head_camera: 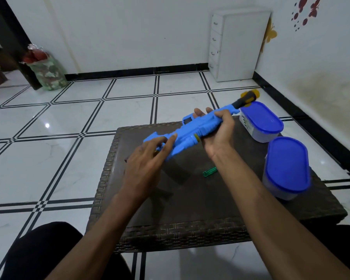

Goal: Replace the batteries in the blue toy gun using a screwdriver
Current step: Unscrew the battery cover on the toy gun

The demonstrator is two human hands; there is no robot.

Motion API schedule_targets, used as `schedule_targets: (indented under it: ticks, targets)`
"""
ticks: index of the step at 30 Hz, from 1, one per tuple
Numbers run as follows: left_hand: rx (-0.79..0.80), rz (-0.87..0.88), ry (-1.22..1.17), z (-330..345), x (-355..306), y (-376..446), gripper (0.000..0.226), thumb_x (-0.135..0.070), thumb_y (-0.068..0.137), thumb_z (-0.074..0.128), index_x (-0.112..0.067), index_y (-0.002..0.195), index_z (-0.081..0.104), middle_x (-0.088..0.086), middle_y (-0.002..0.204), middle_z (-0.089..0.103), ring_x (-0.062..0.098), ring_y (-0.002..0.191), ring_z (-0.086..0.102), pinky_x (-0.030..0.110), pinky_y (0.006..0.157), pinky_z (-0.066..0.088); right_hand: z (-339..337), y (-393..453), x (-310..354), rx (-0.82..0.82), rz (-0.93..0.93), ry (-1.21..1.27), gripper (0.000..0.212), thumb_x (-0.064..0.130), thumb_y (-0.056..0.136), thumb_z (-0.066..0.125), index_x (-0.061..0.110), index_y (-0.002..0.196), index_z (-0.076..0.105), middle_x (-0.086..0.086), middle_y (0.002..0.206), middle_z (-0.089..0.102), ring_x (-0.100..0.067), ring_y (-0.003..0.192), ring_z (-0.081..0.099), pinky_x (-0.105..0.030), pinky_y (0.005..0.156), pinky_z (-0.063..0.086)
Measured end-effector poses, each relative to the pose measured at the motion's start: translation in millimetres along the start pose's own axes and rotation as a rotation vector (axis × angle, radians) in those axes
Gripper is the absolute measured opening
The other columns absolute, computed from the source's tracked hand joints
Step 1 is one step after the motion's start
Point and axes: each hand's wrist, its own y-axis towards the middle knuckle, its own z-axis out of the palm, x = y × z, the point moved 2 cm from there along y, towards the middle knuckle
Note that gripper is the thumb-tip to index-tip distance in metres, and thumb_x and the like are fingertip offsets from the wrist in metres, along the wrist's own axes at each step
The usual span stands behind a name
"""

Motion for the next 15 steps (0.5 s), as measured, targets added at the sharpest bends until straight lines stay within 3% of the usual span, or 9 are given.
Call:
schedule_targets:
  ticks: [3, 7, 9, 12, 15]
  targets:
    - [0.079, -0.003, -0.001, 9, -7, -10, 0.057, -0.004, 0.085, 0.057, -0.018, 0.140, 0.052, 0.007, 0.123, 0.059, 0.029, 0.106, 0.061, 0.039, 0.077, 0.054, -19, 1, -10, -0.074, 0.025, -0.005, 0.011, 0.016, 0.089, 0.047, 0.006, 0.091, 0.052, -0.015, 0.082, 0.069, -0.031, 0.092, 0.064, -0.043, 0.090, 0.053]
    - [0.083, 0.071, 0.053, 5, -18, -13, 0.050, -0.014, 0.088, 0.049, -0.019, 0.137, 0.055, 0.007, 0.120, 0.062, 0.024, 0.100, 0.059, 0.034, 0.071, 0.052, -36, 2, -14, -0.062, 0.025, 0.075, 0.020, 0.017, 0.084, 0.048, 0.004, 0.098, 0.054, -0.022, 0.105, 0.062, -0.036, 0.102, 0.064, -0.047, 0.104, 0.047]
    - [0.089, 0.086, 0.080, 5, -18, -11, 0.053, -0.012, 0.087, 0.054, -0.020, 0.139, 0.053, 0.007, 0.122, 0.061, 0.024, 0.103, 0.057, 0.033, 0.071, 0.052, -38, 1, -14, -0.061, 0.026, 0.089, 0.022, 0.018, 0.083, 0.048, 0.004, 0.098, 0.054, -0.023, 0.106, 0.062, -0.037, 0.103, 0.064, -0.048, 0.106, 0.045]
    - [0.123, 0.063, 0.073, 6, -20, -10, 0.052, -0.019, 0.087, 0.042, -0.021, 0.136, 0.056, 0.005, 0.119, 0.063, 0.024, 0.099, 0.062, 0.033, 0.065, 0.053, -41, -1, -15, -0.126, 0.070, 0.073, 0.022, 0.018, 0.085, 0.048, 0.004, 0.101, 0.054, -0.022, 0.102, 0.066, -0.035, 0.099, 0.063, -0.049, 0.106, 0.045]
    - [0.154, 0.018, 0.045, 8, -17, -9, 0.055, -0.019, 0.085, 0.041, -0.024, 0.138, 0.054, 0.002, 0.120, 0.062, 0.025, 0.099, 0.063, 0.034, 0.065, 0.053, -40, -3, -14, -0.144, 0.087, 0.064, 0.020, 0.018, 0.088, 0.047, 0.004, 0.101, 0.053, -0.021, 0.098, 0.067, -0.032, 0.097, 0.063, -0.046, 0.096, 0.052]
